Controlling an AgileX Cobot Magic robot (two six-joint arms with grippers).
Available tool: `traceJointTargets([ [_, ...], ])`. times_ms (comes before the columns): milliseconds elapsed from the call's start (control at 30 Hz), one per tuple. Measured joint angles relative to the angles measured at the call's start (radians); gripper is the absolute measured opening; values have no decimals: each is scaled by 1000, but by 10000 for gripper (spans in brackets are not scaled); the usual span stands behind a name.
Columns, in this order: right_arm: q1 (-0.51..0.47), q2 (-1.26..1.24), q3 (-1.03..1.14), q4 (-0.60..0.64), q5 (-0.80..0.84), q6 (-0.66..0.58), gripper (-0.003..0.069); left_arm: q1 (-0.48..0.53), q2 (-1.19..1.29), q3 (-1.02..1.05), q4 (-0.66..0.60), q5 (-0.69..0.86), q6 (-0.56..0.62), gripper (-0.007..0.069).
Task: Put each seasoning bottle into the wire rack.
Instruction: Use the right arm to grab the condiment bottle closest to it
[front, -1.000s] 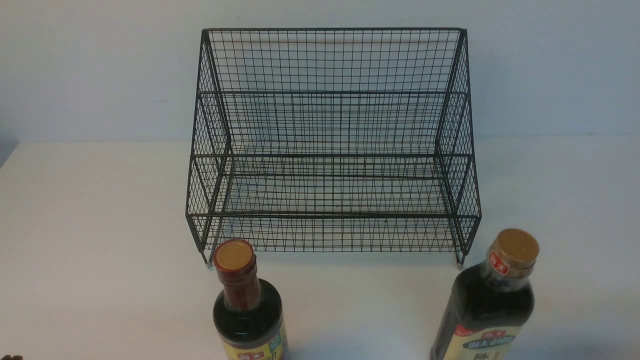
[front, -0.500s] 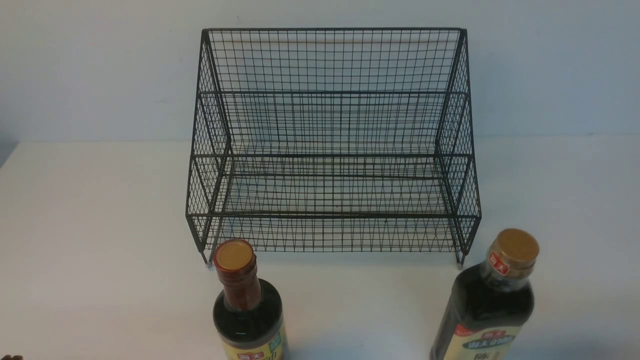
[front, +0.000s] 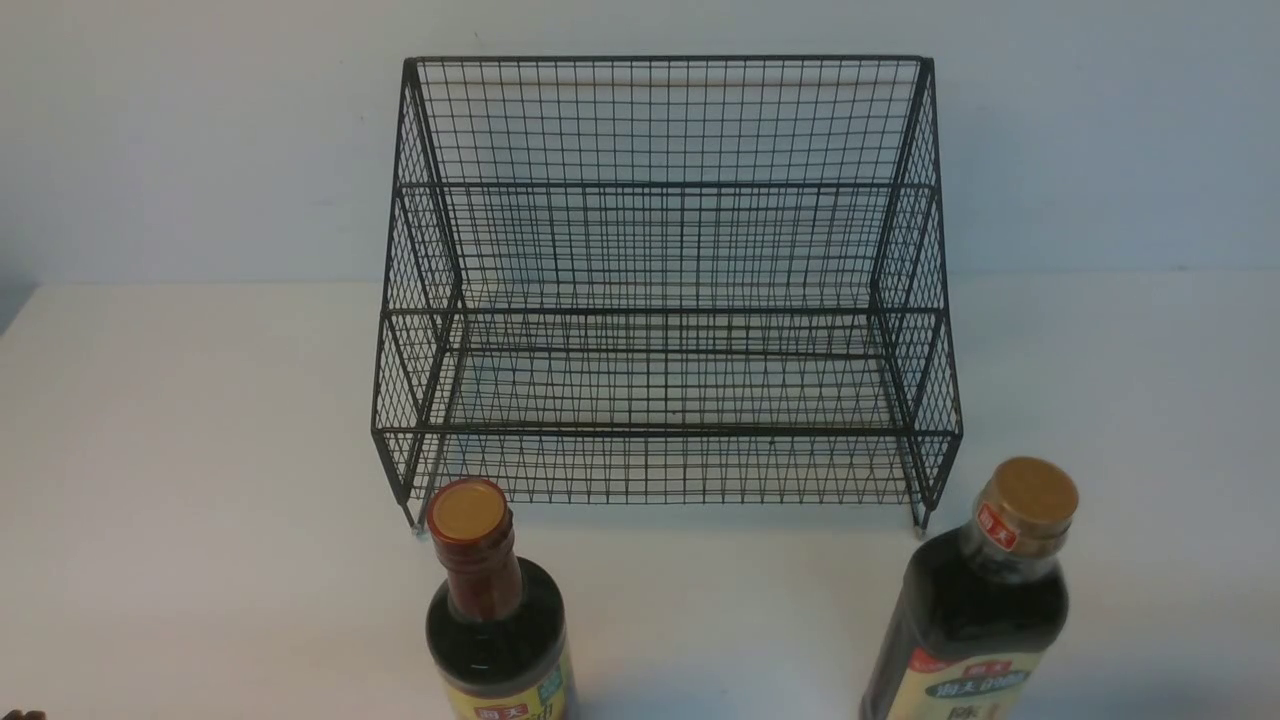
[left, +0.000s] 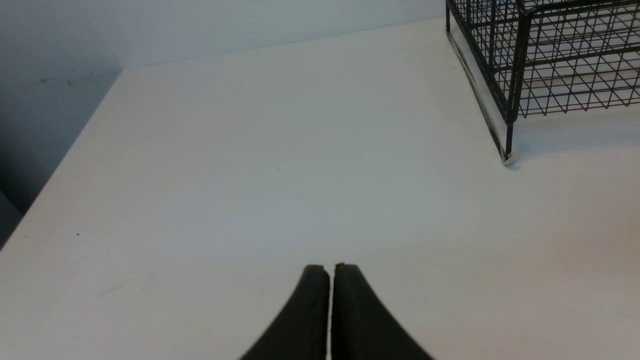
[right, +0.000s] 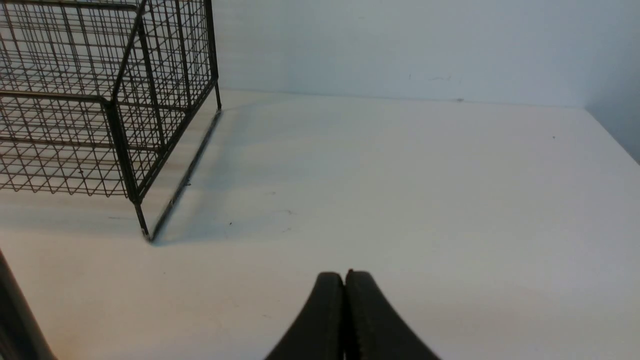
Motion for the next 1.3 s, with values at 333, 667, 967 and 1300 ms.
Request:
traceJointTargets([
  [333,0,0,0,0,0,0,-15,0,0,0,0,0,0,-5],
  [667,0,0,0,4,-1,6,-15,0,0,0,0,0,0,-5],
  [967,0,0,9,427,-98,253,-15,0,0,0,0,0,0,-5],
  [1300,0,0,9,618,-153,276,-15,0,0,0,0,0,0,-5],
])
